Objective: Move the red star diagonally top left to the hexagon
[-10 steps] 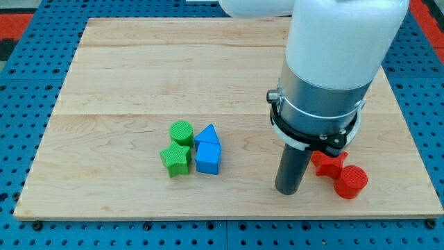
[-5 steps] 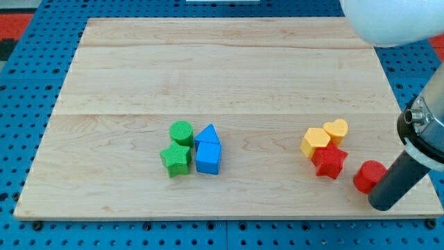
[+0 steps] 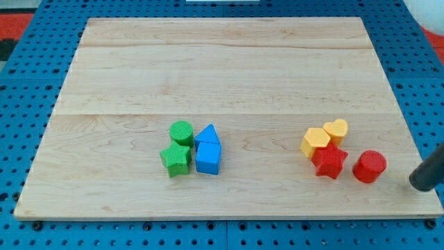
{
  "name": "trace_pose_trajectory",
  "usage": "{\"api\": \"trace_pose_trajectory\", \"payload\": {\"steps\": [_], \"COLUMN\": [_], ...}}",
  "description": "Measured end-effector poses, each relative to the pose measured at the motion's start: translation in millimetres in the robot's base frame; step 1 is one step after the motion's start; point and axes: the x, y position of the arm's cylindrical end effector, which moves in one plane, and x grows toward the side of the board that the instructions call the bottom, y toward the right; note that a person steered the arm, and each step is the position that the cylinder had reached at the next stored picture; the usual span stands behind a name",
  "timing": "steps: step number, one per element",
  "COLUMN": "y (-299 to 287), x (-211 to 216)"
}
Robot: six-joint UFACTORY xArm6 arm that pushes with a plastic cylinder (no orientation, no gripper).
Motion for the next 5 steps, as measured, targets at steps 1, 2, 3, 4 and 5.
{"api": "trace_pose_trajectory", "payload": {"steps": [1,2,3,4,5], "y": [-52,-135,-187,-233,-241], "x": [-10,-12,-26,-43,-84]}}
